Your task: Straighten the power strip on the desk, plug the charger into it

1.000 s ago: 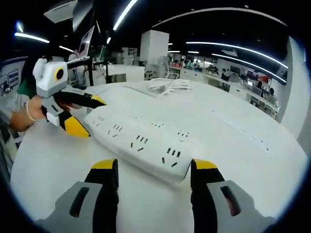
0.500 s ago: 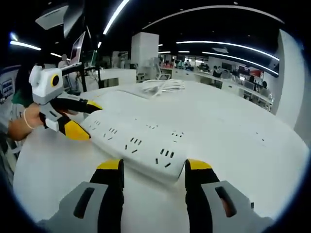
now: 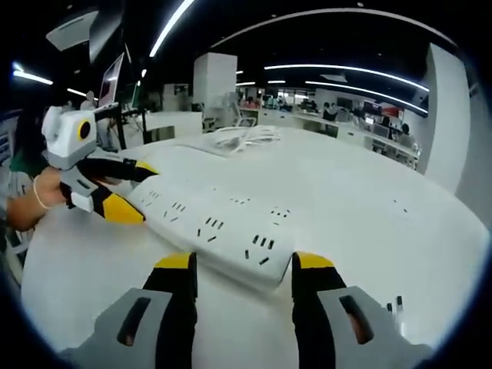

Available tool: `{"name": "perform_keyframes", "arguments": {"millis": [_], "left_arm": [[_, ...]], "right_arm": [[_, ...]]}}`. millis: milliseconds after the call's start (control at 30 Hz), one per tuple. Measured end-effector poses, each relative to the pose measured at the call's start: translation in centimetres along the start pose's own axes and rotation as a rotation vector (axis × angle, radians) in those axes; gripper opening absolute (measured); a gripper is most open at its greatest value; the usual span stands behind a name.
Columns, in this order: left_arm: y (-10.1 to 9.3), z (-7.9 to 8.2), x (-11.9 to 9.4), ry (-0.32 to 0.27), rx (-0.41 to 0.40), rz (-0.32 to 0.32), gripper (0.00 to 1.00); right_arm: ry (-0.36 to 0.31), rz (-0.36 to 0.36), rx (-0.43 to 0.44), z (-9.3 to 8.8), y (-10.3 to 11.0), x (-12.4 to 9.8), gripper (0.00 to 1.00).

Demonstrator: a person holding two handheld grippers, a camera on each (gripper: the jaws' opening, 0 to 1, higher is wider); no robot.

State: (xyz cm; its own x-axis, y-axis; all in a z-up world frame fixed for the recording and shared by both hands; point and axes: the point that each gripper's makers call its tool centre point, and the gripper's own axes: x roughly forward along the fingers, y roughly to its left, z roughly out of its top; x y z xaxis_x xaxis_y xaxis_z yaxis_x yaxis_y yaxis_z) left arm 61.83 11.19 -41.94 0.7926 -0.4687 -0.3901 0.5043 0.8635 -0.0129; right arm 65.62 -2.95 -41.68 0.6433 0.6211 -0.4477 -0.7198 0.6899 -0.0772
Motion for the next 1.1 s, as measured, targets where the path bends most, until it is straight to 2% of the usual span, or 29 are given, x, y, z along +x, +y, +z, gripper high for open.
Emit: {"name": "perform_keyframes", "arguments": {"millis": [333, 533, 1100], "left_arm": [[0.0, 0.2, 0.4, 0.0, 0.01, -0.023, 0.53], [-0.2, 0.3, 0.7, -0.015, 0.024, -0.059, 0.53], [-0.9, 0.6, 1.4, -0.021, 0.039, -0.116, 0.53]], "right_arm": [[-0.021, -0.027, 0.046, -0.1, -0.3, -0.5, 0.46], [-0.026, -0.047, 0.075, -0.3, -0.5, -1.2, 0.44], [-0.009, -0.139, 0.064, -1.1, -0.3, -2.6, 0.43]]}}
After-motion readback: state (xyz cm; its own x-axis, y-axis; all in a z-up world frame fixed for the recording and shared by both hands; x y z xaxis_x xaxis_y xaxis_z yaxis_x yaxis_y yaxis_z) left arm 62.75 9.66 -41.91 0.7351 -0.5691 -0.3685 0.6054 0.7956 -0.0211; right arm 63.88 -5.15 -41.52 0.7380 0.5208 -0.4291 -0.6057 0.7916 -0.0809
